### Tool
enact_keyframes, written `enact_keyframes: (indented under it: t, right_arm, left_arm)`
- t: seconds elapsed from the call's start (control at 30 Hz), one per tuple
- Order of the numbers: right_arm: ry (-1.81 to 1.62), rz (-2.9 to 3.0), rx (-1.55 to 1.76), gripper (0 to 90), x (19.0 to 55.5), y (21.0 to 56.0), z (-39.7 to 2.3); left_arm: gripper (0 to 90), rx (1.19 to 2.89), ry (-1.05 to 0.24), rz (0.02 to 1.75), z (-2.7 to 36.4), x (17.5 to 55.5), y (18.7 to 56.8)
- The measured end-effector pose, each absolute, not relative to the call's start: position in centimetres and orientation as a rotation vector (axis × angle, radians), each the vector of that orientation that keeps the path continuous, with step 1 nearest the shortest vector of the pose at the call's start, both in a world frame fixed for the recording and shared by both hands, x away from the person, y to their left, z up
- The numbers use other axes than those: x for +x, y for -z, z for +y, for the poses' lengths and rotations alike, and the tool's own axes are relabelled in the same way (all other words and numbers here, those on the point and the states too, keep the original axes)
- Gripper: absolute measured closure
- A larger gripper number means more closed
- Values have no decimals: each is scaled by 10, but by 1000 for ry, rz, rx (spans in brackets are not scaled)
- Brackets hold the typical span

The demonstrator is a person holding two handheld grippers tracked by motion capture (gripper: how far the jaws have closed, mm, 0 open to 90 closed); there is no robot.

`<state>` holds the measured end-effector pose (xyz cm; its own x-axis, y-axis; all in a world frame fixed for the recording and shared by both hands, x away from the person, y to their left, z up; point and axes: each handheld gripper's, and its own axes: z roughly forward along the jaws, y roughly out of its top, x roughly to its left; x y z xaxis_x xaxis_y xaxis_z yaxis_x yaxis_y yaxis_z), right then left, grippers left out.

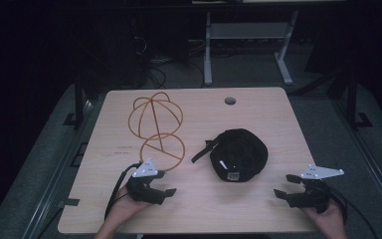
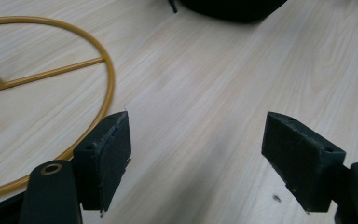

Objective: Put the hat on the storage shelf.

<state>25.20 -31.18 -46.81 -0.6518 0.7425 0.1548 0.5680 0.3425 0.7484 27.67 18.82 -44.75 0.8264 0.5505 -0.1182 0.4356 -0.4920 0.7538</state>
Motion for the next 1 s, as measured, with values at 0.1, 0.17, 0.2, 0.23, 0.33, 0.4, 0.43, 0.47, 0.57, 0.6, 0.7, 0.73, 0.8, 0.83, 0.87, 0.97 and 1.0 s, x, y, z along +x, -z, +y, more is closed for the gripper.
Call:
enact_keyframes:
  t: [0.1,0.17,0.2,0.23,0.33,0.4,0.43,0.47,0.57,0.6,0.7,0.73,0.8,0.83,0.87,0.97,1.0]
  right_arm:
    - [-1199,2394,1185,207,252,468,-312]
    - [-1202,2388,1177,207,252,468,-312]
    - [-1206,2388,1182,207,251,468,-312]
    - [-1213,2380,1185,207,251,468,-313]
    - [-1223,2379,1190,207,251,468,-313]
    - [-1220,2378,1186,207,251,468,-312]
    - [-1219,2378,1185,207,251,468,-313]
    - [-1219,2378,1185,207,251,468,-313]
    - [-1222,2379,1186,207,250,467,-312]
    - [-1222,2380,1187,207,250,467,-312]
    - [-1228,2378,1183,207,250,467,-312]
    - [-1229,2378,1181,207,250,467,-312]
    - [-1228,2379,1179,207,250,467,-312]
    - [-1228,2379,1179,207,250,467,-312]
    - [-1229,2379,1179,207,250,467,-312]
    - [-1230,2378,1180,207,250,467,-312]
    - [-1228,2375,1189,207,250,466,-312]
  left_arm:
    - [235,2168,-179,693,182,275,444]
    - [235,2159,-172,671,175,275,439]
    - [235,2158,-172,660,172,276,436]
    - [234,2151,-164,656,168,276,434]
    - [219,2153,-166,632,158,275,427]
    - [210,2155,-159,600,149,276,420]
    - [209,2149,-159,578,141,278,412]
    - [209,2149,-159,578,141,278,412]
    - [210,2166,-145,519,121,281,398]
    - [210,2166,-145,519,121,281,398]
    - [209,2189,-126,468,105,283,389]
    - [208,2203,-116,446,95,284,385]
    - [208,2210,-113,425,88,286,382]
    - [208,2220,-112,412,83,287,379]
    - [209,2227,-113,399,78,288,377]
    - [209,2247,-114,365,64,291,371]
    - [209,2252,-112,353,59,291,369]
